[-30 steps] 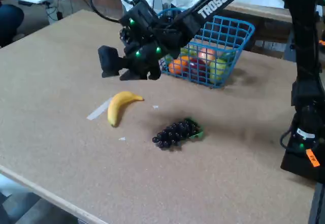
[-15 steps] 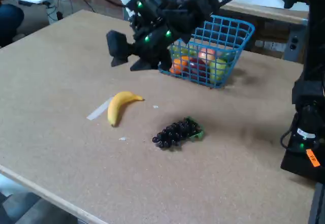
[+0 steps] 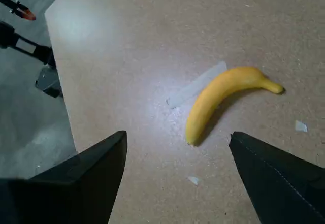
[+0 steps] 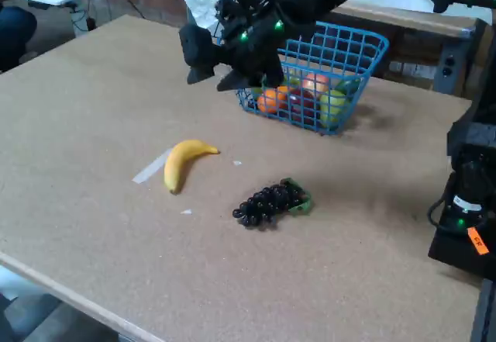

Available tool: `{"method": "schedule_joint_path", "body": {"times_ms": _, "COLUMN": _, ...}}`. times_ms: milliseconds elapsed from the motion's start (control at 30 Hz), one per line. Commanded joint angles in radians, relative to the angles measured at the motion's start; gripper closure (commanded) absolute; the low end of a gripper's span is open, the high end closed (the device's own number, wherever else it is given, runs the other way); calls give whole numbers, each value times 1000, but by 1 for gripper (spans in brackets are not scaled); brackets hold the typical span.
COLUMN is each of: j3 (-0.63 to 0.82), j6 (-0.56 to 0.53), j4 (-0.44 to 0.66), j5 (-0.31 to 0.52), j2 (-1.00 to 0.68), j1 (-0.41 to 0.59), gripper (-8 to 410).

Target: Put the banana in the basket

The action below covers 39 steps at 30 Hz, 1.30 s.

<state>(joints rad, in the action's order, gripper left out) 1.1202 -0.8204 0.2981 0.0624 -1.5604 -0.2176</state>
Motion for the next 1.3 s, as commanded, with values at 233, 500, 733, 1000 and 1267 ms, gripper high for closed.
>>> {"method": "schedule_joint_path", "body": {"times_ms": 233, "j3": 0, "j6": -72, "j4": 47, "j5": 60, "j2": -76, "j1": 0, "gripper": 121}}
{"method": "schedule_joint_path", "body": {"times_ms": 500, "j3": 0, "j6": -103, "j4": -64, "j5": 24, "j2": -207, "j1": 0, "gripper": 121}}
{"method": "schedule_joint_path", "body": {"times_ms": 733, "j3": 3, "j6": -148, "j4": -259, "j5": -32, "j2": -336, "j1": 10, "gripper": 121}}
{"method": "schedule_joint_path", "body": {"times_ms": 1000, "j3": 127, "j6": -148, "j4": -227, "j5": -37, "j2": -494, "j1": 16, "gripper": 121}}
{"method": "schedule_joint_path", "body": {"times_ms": 1267, "j3": 232, "j6": -143, "j4": -93, "j5": 27, "j2": -539, "j1": 31, "gripper": 121}}
